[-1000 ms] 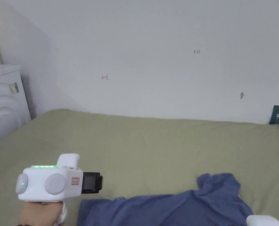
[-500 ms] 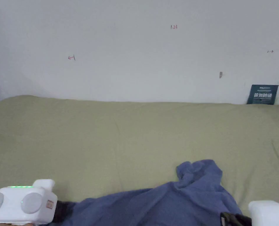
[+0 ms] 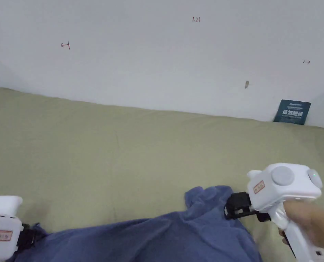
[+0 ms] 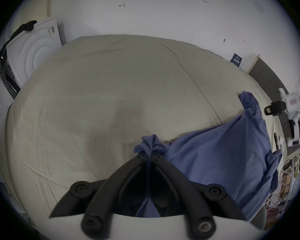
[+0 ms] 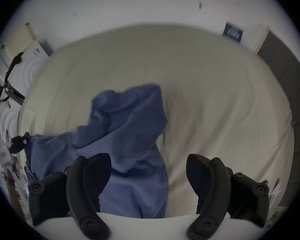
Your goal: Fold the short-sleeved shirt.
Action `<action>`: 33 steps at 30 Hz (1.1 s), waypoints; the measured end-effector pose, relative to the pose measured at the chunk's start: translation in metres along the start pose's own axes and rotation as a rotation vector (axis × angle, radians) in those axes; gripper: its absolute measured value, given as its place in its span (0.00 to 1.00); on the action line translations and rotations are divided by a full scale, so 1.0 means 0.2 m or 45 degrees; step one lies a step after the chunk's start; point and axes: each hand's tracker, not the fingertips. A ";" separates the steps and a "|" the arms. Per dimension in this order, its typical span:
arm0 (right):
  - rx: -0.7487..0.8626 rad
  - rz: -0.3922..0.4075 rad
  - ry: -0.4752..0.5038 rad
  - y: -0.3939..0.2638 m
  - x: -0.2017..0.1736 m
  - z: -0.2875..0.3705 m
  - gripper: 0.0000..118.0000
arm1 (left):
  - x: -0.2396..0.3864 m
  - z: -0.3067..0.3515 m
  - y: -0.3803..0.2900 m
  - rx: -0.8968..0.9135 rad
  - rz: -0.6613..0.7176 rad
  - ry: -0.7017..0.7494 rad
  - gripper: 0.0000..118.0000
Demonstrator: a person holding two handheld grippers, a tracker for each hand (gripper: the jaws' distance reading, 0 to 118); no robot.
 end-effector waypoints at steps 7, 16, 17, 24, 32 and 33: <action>0.024 -0.043 0.011 0.06 -0.10 -0.18 0.40 | -0.01 -0.04 0.01 -0.052 -0.007 -0.020 0.02; 0.285 0.056 -0.027 -0.11 -0.15 0.20 0.03 | 0.00 0.04 0.04 0.025 0.007 -0.112 0.02; 0.299 0.091 -0.020 -0.14 -0.17 0.27 0.03 | 0.01 0.09 0.05 0.031 -0.012 -0.121 0.02; 0.443 0.230 0.003 -0.46 -0.26 0.76 0.03 | -0.01 0.49 0.06 0.152 -0.104 -0.158 0.02; 0.522 0.252 0.020 -1.01 -0.28 1.11 0.03 | -0.09 0.87 -0.21 0.183 -0.199 -0.180 0.02; 0.516 0.248 0.020 -1.08 -0.26 1.12 0.03 | -0.10 0.89 -0.25 0.172 -0.204 -0.200 0.02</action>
